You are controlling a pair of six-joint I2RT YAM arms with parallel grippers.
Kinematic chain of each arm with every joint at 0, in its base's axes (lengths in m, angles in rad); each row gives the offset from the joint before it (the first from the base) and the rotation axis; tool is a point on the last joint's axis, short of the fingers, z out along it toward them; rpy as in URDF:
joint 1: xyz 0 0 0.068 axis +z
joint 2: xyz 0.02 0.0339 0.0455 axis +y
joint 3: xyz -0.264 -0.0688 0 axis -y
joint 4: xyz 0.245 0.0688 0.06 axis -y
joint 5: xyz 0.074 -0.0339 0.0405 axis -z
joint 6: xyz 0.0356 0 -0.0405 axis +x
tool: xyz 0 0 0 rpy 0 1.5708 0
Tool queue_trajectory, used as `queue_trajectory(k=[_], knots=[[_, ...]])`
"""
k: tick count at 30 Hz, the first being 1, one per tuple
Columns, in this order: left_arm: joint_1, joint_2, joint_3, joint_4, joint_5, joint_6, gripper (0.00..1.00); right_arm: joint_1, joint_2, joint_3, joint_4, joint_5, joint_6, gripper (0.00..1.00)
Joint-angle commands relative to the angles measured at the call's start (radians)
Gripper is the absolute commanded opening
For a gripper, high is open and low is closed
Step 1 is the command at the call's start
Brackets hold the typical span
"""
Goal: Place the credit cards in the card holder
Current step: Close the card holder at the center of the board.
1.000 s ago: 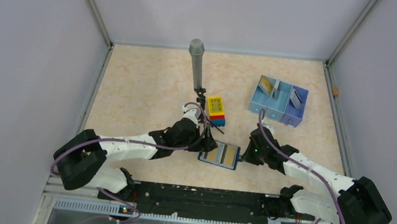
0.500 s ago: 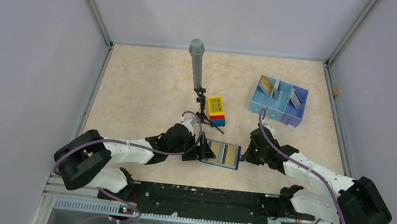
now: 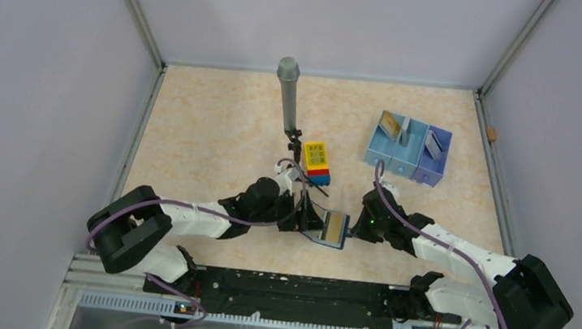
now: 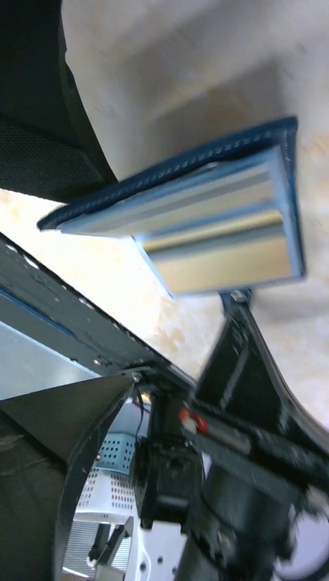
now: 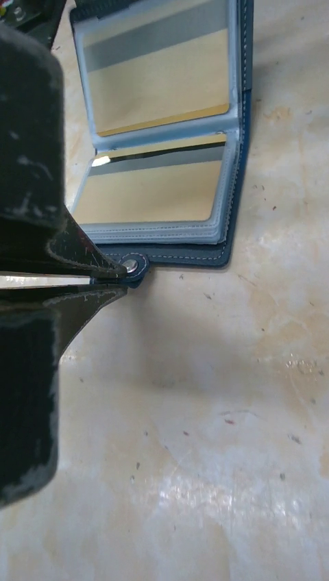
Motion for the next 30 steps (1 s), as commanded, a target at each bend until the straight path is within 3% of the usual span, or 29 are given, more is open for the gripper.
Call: queue_trajectory(k=[1, 16, 20, 26, 30], knots=[[-0.009, 0.035, 0.107, 0.153, 0.065, 0.054, 0.88, 0.034, 0.022, 0.002, 0.062, -0.036, 0.026, 0.0], [-0.043, 0.238, 0.143, 0.298, 0.118, 0.04, 0.87, 0.043, 0.029, 0.002, 0.024, 0.038, 0.06, 0.0], [-0.026, 0.175, 0.149, 0.241, 0.107, 0.061, 0.88, 0.044, 0.019, -0.005, 0.0, 0.067, 0.07, 0.0], [0.012, 0.051, 0.162, 0.01, 0.035, 0.101, 0.89, 0.042, -0.008, -0.02, -0.031, 0.109, 0.086, 0.0], [0.049, -0.001, 0.093, -0.024, -0.028, 0.054, 0.84, 0.043, -0.012, -0.028, -0.035, 0.118, 0.093, 0.0]])
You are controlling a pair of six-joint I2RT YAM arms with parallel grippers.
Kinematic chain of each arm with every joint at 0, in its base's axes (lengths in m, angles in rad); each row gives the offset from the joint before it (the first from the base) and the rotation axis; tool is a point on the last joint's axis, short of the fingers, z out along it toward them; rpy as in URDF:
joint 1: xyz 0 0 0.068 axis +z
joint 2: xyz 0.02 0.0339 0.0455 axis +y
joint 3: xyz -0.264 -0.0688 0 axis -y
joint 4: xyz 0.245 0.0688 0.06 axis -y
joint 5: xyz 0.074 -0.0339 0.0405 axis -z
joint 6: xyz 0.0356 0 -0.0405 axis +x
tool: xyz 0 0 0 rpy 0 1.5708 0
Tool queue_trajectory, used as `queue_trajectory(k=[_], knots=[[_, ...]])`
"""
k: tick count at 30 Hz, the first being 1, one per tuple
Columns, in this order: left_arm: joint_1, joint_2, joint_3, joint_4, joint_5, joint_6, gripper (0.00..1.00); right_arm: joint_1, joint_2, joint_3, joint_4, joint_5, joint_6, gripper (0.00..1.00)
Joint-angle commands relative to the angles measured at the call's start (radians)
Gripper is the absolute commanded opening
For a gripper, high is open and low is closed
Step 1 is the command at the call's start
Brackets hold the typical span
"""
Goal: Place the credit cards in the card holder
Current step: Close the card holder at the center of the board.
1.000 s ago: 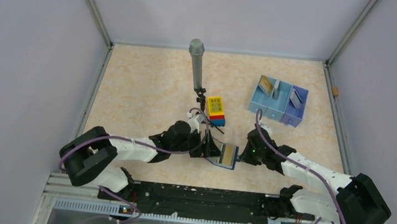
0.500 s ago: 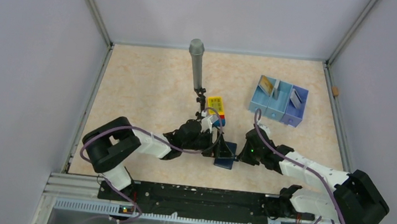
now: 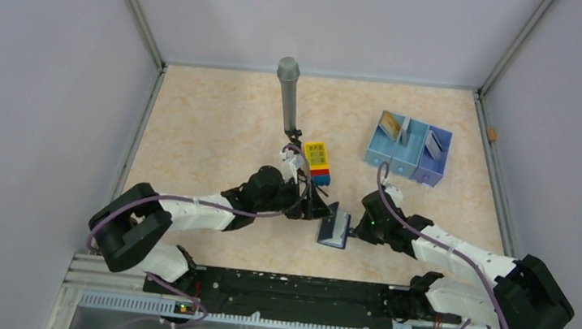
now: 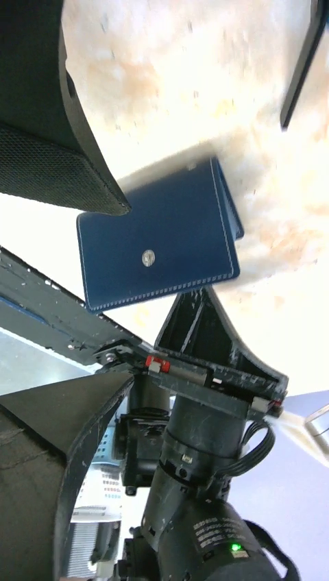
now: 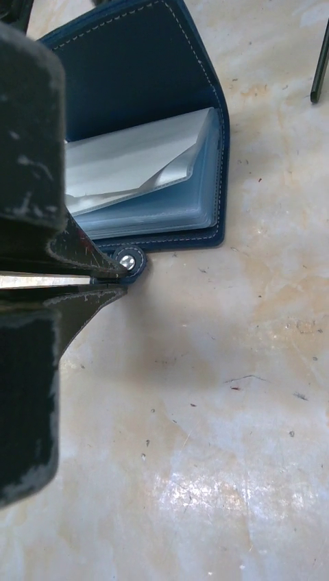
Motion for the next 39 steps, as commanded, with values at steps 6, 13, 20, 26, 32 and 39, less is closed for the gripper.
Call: queue_trajectory(k=[6, 13, 20, 26, 32, 39], knots=[[0.051, -0.071, -0.112, -0.033, -0.12, -0.053, 0.72, 0.011, -0.011, -0.02, -0.025, 0.04, 0.016, 0.0], [0.052, 0.069, -0.085, 0.058, -0.011, -0.107, 0.56, 0.012, 0.0, -0.018, -0.013, 0.028, 0.012, 0.0], [0.026, 0.186, -0.048, 0.14, 0.041, -0.146, 0.52, 0.011, 0.006, -0.025, -0.007, 0.024, 0.015, 0.0], [0.0, 0.268, -0.025, 0.214, 0.074, -0.175, 0.52, 0.012, 0.005, -0.027, 0.002, 0.017, 0.017, 0.0], [-0.027, 0.339, -0.015, 0.305, 0.083, -0.21, 0.52, 0.012, 0.008, -0.037, 0.028, 0.001, 0.019, 0.0], [-0.054, 0.405, 0.009, 0.447, 0.101, -0.256, 0.44, 0.013, 0.002, -0.05, 0.045, -0.014, 0.026, 0.0]])
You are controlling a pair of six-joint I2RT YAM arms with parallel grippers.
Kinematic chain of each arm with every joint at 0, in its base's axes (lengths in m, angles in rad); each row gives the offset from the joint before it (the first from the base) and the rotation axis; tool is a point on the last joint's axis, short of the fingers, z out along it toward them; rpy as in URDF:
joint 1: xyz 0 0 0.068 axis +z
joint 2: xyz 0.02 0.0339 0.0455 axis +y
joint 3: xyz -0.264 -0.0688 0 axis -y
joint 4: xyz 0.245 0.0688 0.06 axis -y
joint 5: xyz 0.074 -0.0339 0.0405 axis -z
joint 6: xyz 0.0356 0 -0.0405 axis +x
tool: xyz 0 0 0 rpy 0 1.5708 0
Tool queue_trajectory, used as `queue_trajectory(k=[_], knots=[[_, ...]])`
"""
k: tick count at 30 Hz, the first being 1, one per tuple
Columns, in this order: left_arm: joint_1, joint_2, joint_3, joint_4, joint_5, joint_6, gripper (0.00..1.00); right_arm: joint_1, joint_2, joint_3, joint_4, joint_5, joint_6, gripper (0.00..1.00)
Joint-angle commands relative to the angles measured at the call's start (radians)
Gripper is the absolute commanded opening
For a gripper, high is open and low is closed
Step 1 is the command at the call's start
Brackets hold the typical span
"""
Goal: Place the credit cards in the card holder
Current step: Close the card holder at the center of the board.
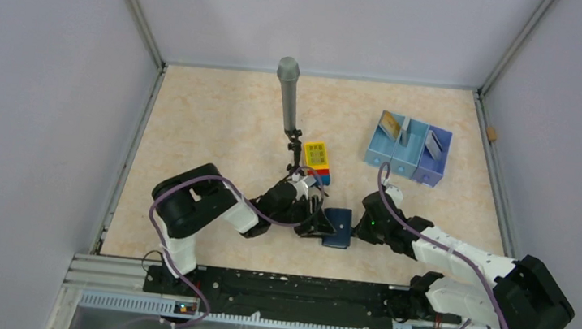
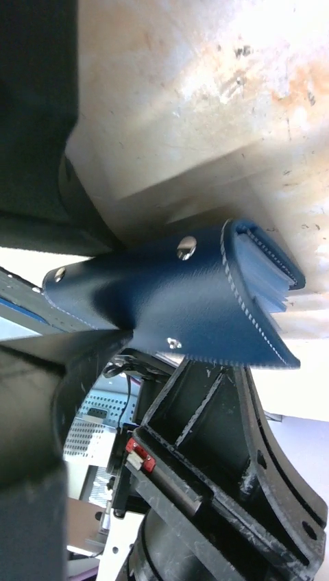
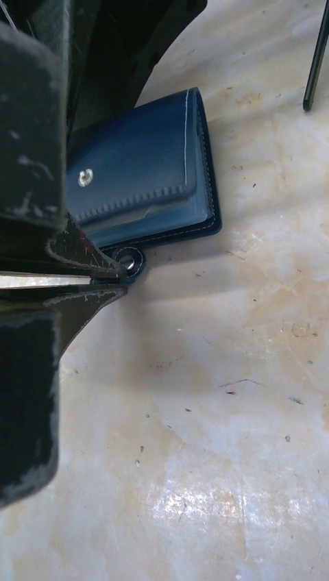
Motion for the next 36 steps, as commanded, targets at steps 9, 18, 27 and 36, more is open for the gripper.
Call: queue_trajectory(k=[9, 18, 27, 36], knots=[[-0.009, -0.073, -0.005, 0.098, -0.024, 0.056, 0.0, 0.013, -0.139, 0.023, -0.104, 0.039, -0.003, 0.01], [0.085, -0.455, -0.057, -0.132, 0.066, 0.315, 0.0, 0.007, -0.43, 0.192, -0.226, 0.092, -0.16, 0.63], [0.119, -0.818, 0.081, -0.617, 0.276, 0.565, 0.0, 0.005, -0.55, 0.242, 0.028, -0.294, -0.368, 0.8], [0.121, -0.878, 0.176, -0.788, 0.386, 0.624, 0.0, 0.007, -0.374, 0.259, 0.363, -0.682, -0.385, 0.8]])
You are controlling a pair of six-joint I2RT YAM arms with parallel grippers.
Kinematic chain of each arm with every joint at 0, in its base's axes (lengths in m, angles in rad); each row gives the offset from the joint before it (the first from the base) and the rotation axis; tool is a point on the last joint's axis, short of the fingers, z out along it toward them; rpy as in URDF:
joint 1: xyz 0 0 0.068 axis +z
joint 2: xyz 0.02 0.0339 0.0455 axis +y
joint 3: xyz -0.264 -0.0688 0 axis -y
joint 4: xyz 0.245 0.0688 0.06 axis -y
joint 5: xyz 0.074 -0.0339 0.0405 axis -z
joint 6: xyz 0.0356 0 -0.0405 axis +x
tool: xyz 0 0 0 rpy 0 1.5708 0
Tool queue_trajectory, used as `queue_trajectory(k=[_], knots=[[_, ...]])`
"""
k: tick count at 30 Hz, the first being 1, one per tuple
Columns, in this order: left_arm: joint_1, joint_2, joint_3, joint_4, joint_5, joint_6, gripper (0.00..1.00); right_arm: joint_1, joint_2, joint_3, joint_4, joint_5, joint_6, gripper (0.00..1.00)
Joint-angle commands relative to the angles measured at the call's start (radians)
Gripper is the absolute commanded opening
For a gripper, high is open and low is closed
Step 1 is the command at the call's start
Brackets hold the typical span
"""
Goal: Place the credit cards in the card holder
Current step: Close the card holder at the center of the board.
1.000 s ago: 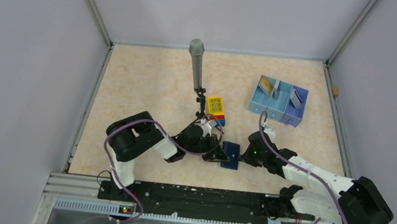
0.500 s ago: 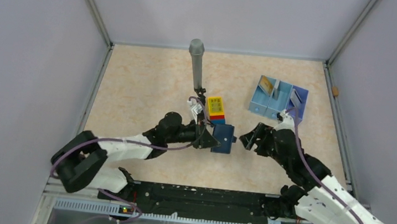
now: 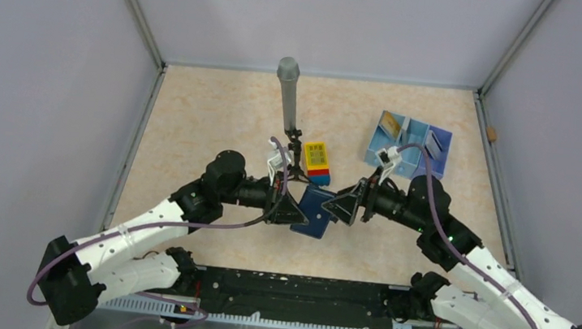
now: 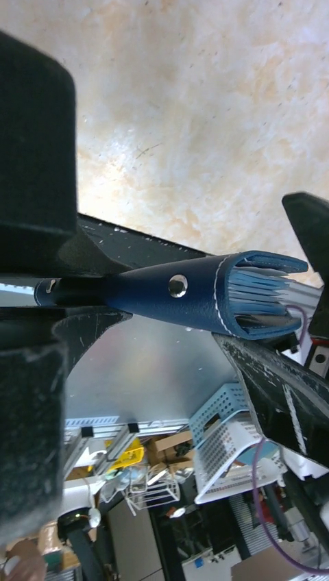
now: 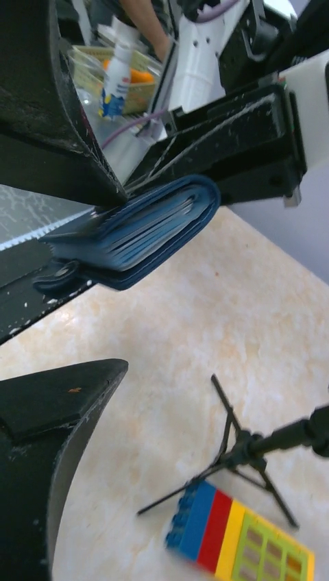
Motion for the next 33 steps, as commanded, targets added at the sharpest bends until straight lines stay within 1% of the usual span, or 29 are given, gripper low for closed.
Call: queue_trajectory(k=[1, 2, 3, 4, 7, 9, 10, 11, 12, 15, 16, 18, 19, 20, 22, 23, 24, 27, 29, 30, 31, 32, 33], knots=[[-0.001, -0.008, 0.061, -0.061, 0.091, 0.053, 0.0, 0.006, 0.055, 0.024, 0.269, -0.217, -0.003, 0.8], [-0.002, -0.007, 0.065, -0.063, 0.09, 0.054, 0.0, 0.007, 0.07, 0.023, 0.294, -0.234, 0.004, 0.77], [0.0, -0.006, 0.068, -0.062, 0.09, 0.055, 0.0, 0.006, 0.083, 0.025, 0.308, -0.248, 0.008, 0.71], [0.001, -0.003, 0.07, -0.06, 0.096, 0.055, 0.0, 0.006, 0.098, 0.029, 0.311, -0.251, 0.009, 0.64], [0.002, 0.002, 0.073, -0.047, 0.11, 0.053, 0.0, 0.007, 0.129, 0.03, 0.321, -0.265, 0.013, 0.29], [0.006, 0.005, 0.072, -0.033, 0.122, 0.04, 0.0, 0.006, 0.141, 0.028, 0.333, -0.279, 0.02, 0.18], [0.008, 0.007, 0.071, -0.021, 0.129, 0.03, 0.05, 0.006, 0.143, 0.025, 0.344, -0.288, 0.025, 0.13], [0.009, 0.01, 0.069, -0.004, 0.135, 0.014, 0.17, 0.006, 0.144, 0.022, 0.357, -0.294, 0.032, 0.08], [0.011, 0.014, 0.064, 0.025, 0.14, -0.005, 0.36, 0.006, 0.144, 0.016, 0.376, -0.294, 0.045, 0.01], [0.011, 0.035, 0.04, 0.121, 0.173, -0.065, 0.53, 0.006, 0.146, -0.007, 0.447, -0.298, 0.08, 0.0], [0.011, 0.045, 0.036, 0.134, 0.178, -0.075, 0.55, 0.006, 0.149, -0.013, 0.474, -0.301, 0.088, 0.0], [0.011, 0.068, 0.034, 0.157, 0.194, -0.091, 0.54, 0.006, 0.157, -0.017, 0.499, -0.309, 0.1, 0.0], [0.011, 0.079, 0.033, 0.181, 0.213, -0.104, 0.48, 0.006, 0.162, -0.017, 0.5, -0.311, 0.102, 0.0], [0.012, 0.089, 0.035, 0.208, 0.235, -0.116, 0.35, 0.006, 0.164, -0.014, 0.493, -0.31, 0.098, 0.0], [0.018, 0.096, 0.03, 0.23, 0.251, -0.132, 0.16, 0.006, 0.161, 0.003, 0.428, -0.291, 0.066, 0.0], [0.022, 0.094, 0.026, 0.229, 0.252, -0.125, 0.11, 0.006, 0.155, 0.013, 0.38, -0.269, 0.045, 0.02], [0.029, 0.092, 0.022, 0.222, 0.256, -0.122, 0.09, 0.006, 0.144, 0.022, 0.335, -0.246, 0.025, 0.03], [0.062, 0.084, 0.016, 0.189, 0.289, -0.118, 0.08, -0.002, 0.093, 0.037, 0.244, -0.208, -0.015, 0.05], [0.083, 0.079, 0.016, 0.175, 0.316, -0.122, 0.1, -0.012, 0.057, 0.043, 0.195, -0.187, -0.032, 0.02], [0.093, 0.077, 0.02, 0.168, 0.334, -0.119, 0.06, -0.016, 0.045, 0.048, 0.158, -0.18, -0.042, 0.02], [0.101, 0.073, 0.022, 0.159, 0.338, -0.115, 0.01, -0.022, 0.037, 0.053, 0.123, -0.176, -0.053, 0.04], [0.108, 0.071, 0.027, 0.143, 0.342, -0.108, 0.0, -0.025, 0.03, 0.06, 0.094, -0.174, -0.065, 0.09], [0.116, 0.072, 0.034, 0.133, 0.353, -0.101, 0.0, -0.026, 0.024, 0.063, 0.072, -0.177, -0.075, 0.21]])
